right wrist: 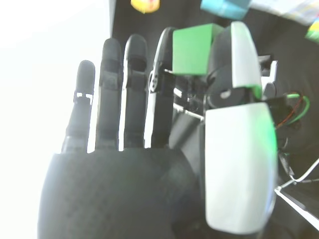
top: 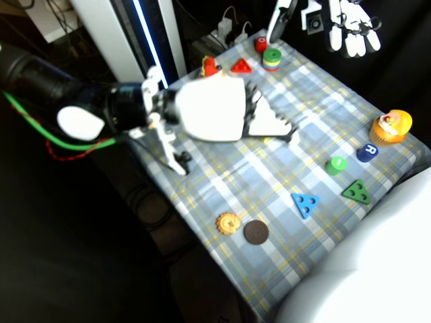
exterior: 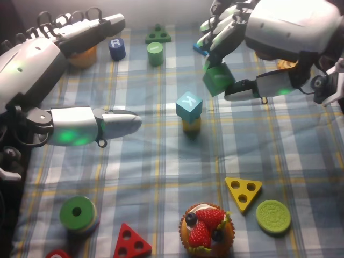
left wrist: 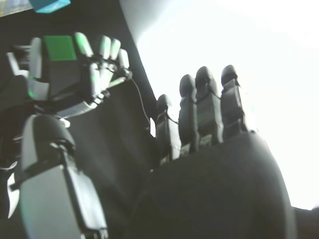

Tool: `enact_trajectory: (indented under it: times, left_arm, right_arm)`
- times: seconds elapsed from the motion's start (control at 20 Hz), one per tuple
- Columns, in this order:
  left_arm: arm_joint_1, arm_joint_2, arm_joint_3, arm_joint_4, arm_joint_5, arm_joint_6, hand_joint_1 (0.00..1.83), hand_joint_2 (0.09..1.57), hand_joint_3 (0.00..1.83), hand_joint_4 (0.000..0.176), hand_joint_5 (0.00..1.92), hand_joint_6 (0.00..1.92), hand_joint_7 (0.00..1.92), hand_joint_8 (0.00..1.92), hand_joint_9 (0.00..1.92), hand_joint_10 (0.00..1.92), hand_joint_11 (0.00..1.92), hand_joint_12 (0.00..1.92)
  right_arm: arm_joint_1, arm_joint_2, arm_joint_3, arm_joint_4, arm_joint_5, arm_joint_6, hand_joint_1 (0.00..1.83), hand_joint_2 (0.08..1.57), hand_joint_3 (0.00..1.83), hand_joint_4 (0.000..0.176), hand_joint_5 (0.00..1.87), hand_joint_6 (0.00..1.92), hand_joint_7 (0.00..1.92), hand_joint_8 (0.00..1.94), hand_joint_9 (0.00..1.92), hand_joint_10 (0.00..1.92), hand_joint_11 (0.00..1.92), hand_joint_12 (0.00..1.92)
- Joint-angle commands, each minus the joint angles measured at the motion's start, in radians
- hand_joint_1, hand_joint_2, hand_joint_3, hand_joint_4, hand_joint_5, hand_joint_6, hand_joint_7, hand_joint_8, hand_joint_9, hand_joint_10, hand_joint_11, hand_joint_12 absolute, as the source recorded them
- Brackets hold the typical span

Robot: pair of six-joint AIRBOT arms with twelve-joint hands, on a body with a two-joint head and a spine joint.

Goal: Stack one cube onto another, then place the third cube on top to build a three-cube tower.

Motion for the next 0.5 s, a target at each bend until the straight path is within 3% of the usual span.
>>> enact_trajectory:
  times: [0.0, 0.1, 0.25, 0.3, 0.45]
  left_arm:
    - [-0.004, 0.001, 0.002, 0.031, -0.104, -0.008, 0.79, 0.79, 0.0, 0.151, 0.32, 0.0, 0.29, 0.0, 0.2, 0.0, 0.0, 0.24]
    - [-0.001, 0.001, 0.002, 0.025, -0.102, -0.008, 0.8, 0.79, 0.0, 0.15, 0.32, 0.0, 0.29, 0.01, 0.2, 0.0, 0.0, 0.25]
    - [-0.001, 0.002, 0.008, 0.02, -0.096, -0.008, 0.81, 0.81, 0.0, 0.14, 0.34, 0.0, 0.32, 0.0, 0.23, 0.0, 0.0, 0.3]
    - [-0.001, 0.002, 0.009, 0.018, -0.093, -0.008, 0.81, 0.81, 0.0, 0.147, 0.34, 0.0, 0.32, 0.0, 0.22, 0.0, 0.0, 0.3]
    - [-0.001, 0.002, 0.009, 0.014, -0.09, -0.008, 0.84, 0.8, 0.0, 0.147, 0.32, 0.0, 0.31, 0.0, 0.21, 0.0, 0.0, 0.27]
  right_arm:
    - [0.027, -0.019, 0.019, 0.005, 0.107, 0.047, 1.19, 1.04, 0.0, 0.0, 1.16, 0.68, 0.83, 0.0, 0.63, 0.0, 0.0, 1.16]
    - [0.04, -0.052, 0.051, -0.043, 0.106, 0.104, 1.2, 1.02, 0.0, 0.0, 1.21, 0.59, 0.87, 0.01, 0.67, 0.01, 0.02, 1.23]
    - [0.05, -0.075, 0.067, -0.071, 0.087, 0.114, 1.2, 1.01, 0.0, 0.0, 1.24, 0.52, 0.85, 0.0, 0.66, 0.0, 0.0, 1.19]
    - [0.055, -0.083, 0.069, -0.083, 0.081, 0.114, 1.2, 1.0, 0.0, 0.0, 1.24, 0.52, 0.85, 0.0, 0.66, 0.0, 0.0, 1.19]
    - [0.062, -0.095, 0.071, -0.105, 0.071, 0.114, 1.2, 1.01, 0.0, 0.0, 1.24, 0.53, 0.87, 0.0, 0.64, 0.0, 0.0, 1.15]
